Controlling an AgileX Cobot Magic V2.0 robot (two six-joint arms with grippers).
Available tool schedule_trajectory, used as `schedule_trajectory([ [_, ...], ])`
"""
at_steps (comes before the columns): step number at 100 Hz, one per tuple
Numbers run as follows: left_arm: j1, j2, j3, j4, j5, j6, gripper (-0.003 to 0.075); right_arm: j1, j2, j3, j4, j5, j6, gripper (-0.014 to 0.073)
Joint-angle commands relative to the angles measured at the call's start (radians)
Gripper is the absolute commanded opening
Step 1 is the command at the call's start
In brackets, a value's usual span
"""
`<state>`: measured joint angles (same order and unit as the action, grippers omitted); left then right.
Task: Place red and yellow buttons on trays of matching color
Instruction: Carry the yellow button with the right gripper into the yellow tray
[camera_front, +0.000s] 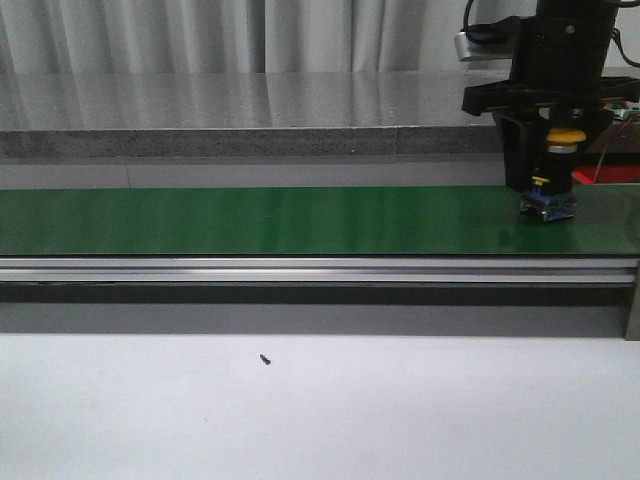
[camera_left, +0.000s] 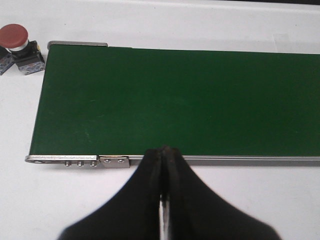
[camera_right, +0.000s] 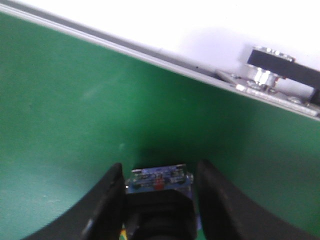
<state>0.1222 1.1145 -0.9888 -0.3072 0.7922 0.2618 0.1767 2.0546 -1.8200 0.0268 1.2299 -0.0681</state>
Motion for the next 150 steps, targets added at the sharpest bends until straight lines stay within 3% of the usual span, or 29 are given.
schedule_trajectory([
  [1, -0.008, -0.022, -0.027, -0.026, -0.049, 0.001, -0.002, -0.004, -0.094, -0.023, -0.007, 0.104, -0.001, 0.0217],
  [42, -0.008, -0.022, -0.027, -0.026, -0.049, 0.001, -0.002, -0.024, -0.275, 0.057, -0.041, 0.104, -0.001, 0.0217],
  [70, -0.008, -0.022, -0.027, -0.026, -0.049, 0.001, -0.002, -0.174, -0.423, 0.262, -0.04, 0.061, 0.008, 0.0217],
  [96, -0.008, -0.022, -0.027, -0.026, -0.049, 0.001, -0.002, -0.374, -0.529, 0.417, -0.02, 0.008, 0.03, 0.0217],
  [111, -0.008, -0.022, -0.027, -0.026, -0.049, 0.001, -0.002, -0.462, -0.562, 0.496, -0.02, -0.082, 0.037, 0.0217],
  [150, -0.008, -0.022, -0.027, -0.026, -0.049, 0.001, -0.002, -0.515, -0.572, 0.668, -0.012, -0.233, 0.044, 0.0217],
])
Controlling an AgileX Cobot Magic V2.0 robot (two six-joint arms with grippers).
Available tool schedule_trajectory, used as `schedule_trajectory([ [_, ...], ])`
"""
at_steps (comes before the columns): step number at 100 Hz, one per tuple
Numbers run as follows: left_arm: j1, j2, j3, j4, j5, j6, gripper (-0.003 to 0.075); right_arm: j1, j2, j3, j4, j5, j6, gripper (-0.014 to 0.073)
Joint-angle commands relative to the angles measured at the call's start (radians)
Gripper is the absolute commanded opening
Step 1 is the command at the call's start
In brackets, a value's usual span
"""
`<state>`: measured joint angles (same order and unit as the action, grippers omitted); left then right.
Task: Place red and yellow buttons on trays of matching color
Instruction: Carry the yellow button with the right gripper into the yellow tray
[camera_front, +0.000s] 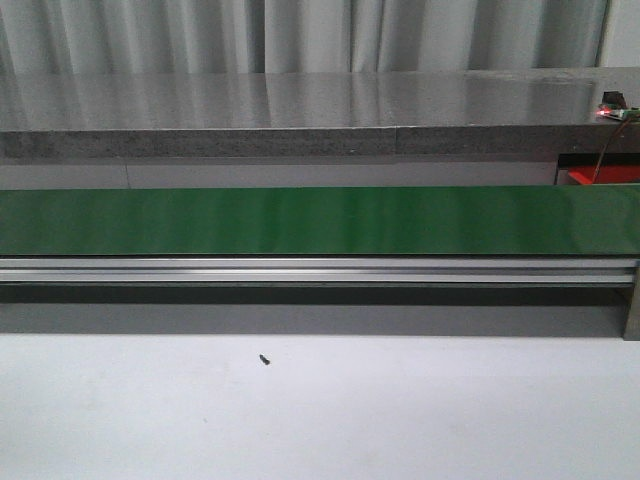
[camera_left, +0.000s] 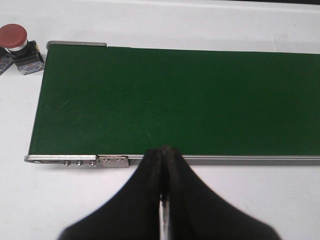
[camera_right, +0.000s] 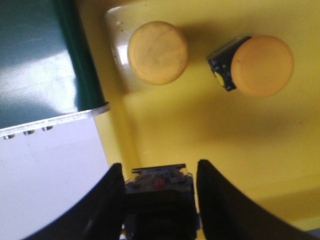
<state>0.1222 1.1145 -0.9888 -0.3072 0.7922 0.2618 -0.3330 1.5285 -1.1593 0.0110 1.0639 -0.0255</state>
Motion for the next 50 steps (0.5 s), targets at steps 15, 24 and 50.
schedule_trajectory([
  [15, -0.008, -0.022, -0.027, -0.026, -0.049, 0.001, -0.002, -0.006, -0.046, 0.078, 0.003, -0.154, 0.001, 0.0217],
  [24, -0.008, -0.022, -0.027, -0.026, -0.049, 0.001, -0.002, -0.013, -0.046, 0.117, 0.003, -0.198, 0.001, 0.0217],
  [50, -0.008, -0.022, -0.027, -0.028, -0.049, 0.001, -0.002, -0.065, -0.031, 0.161, 0.011, -0.259, 0.025, 0.0217],
])
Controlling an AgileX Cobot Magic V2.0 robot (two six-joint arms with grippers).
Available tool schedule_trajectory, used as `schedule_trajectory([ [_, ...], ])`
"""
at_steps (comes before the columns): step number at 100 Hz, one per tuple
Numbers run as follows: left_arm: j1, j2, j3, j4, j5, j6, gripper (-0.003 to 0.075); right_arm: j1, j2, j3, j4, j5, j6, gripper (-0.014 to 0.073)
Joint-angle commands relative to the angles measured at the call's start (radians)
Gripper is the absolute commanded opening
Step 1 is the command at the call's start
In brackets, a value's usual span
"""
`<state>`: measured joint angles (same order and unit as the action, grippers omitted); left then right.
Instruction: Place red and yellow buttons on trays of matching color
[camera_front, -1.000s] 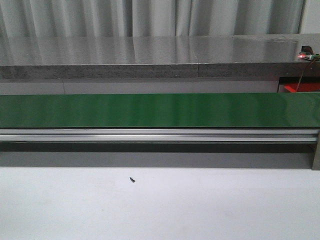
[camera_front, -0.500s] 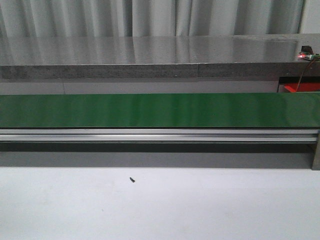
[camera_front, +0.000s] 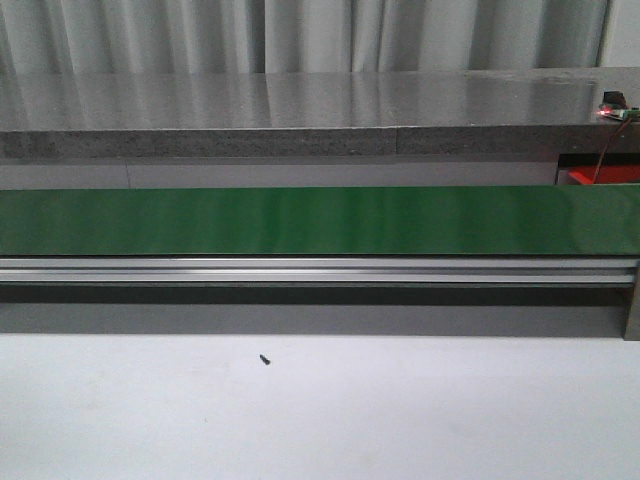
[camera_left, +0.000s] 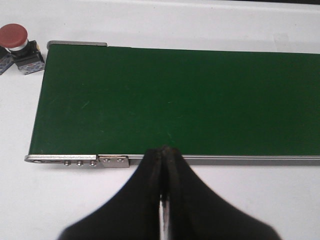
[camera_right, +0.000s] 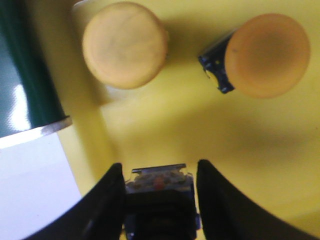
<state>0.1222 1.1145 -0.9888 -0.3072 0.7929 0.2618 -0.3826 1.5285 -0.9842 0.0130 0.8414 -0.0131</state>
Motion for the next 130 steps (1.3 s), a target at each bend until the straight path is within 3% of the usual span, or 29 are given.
schedule_trajectory([
  [1, -0.008, -0.022, -0.027, -0.028, -0.049, 0.001, -0.002, -0.016, -0.031, -0.013, 0.009, -0.038, 0.013, 0.0217],
  [73, -0.008, -0.022, -0.027, -0.04, -0.053, 0.001, -0.002, -0.016, 0.121, -0.009, 0.024, -0.073, 0.013, 0.0224],
  [78, -0.008, -0.022, -0.027, -0.04, -0.053, 0.001, -0.002, -0.016, 0.121, -0.009, 0.027, -0.073, 0.013, 0.0247],
  [93, -0.008, -0.022, -0.027, -0.04, -0.053, 0.001, -0.002, -0.016, 0.121, -0.009, 0.03, -0.073, 0.013, 0.0463],
  [100, -0.008, -0.022, -0.027, -0.04, -0.053, 0.001, -0.002, -0.016, 0.121, -0.009, 0.031, -0.068, 0.013, 0.0518],
  [130, -0.008, -0.022, -0.027, -0.04, -0.053, 0.001, -0.002, -0.016, 0.068, -0.015, 0.034, -0.054, 0.013, 0.0521],
])
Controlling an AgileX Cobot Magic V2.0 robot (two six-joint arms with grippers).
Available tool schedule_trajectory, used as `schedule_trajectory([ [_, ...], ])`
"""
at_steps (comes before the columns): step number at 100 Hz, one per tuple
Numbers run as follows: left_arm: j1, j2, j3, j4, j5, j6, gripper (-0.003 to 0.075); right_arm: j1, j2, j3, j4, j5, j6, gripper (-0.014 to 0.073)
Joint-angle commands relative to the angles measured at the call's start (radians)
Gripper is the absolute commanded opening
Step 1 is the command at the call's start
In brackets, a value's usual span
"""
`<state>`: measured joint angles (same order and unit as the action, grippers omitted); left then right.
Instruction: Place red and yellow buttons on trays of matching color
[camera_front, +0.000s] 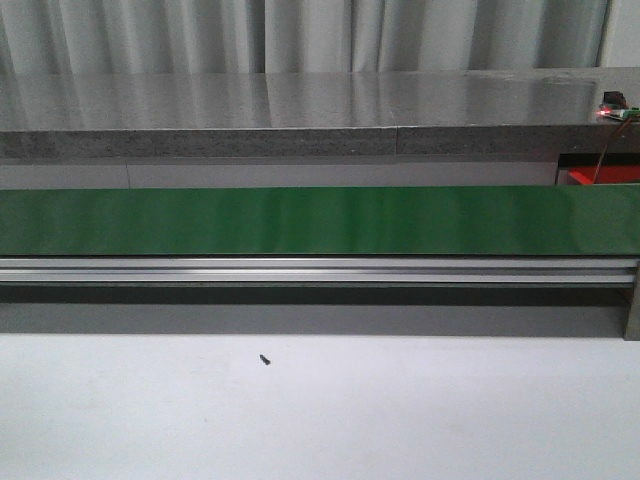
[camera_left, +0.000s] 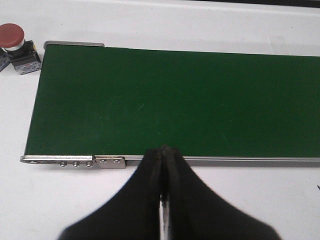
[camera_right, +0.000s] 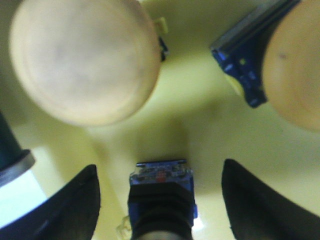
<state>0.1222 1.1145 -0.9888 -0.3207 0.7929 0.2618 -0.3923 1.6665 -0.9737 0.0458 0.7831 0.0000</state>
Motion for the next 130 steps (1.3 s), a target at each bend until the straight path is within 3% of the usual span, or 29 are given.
schedule_trajectory([
  [1, -0.008, -0.022, -0.027, -0.026, -0.053, 0.001, -0.002, -0.007, -0.076, -0.026, 0.002, 0.005, 0.0, 0.0521],
  [42, -0.008, -0.022, -0.027, -0.028, -0.053, 0.001, -0.002, 0.002, -0.253, -0.026, 0.033, 0.048, 0.0, 0.0521],
  [64, -0.008, -0.022, -0.027, -0.028, -0.057, 0.001, -0.002, 0.104, -0.372, -0.026, 0.055, 0.067, 0.0, 0.0513],
  [76, -0.008, -0.022, -0.027, -0.028, -0.057, 0.001, -0.002, 0.192, -0.411, -0.026, 0.055, 0.08, -0.005, 0.0395],
  [105, -0.008, -0.022, -0.027, -0.028, -0.059, 0.001, -0.002, 0.364, -0.45, -0.025, 0.065, 0.096, -0.005, -0.0034],
  [114, -0.008, -0.022, -0.027, -0.028, -0.063, 0.001, -0.002, 0.421, -0.456, -0.025, 0.065, 0.093, -0.005, -0.011],
  [130, -0.006, -0.022, -0.027, -0.028, -0.071, -0.019, -0.002, 0.523, -0.461, -0.025, 0.079, 0.088, -0.005, -0.0106],
])
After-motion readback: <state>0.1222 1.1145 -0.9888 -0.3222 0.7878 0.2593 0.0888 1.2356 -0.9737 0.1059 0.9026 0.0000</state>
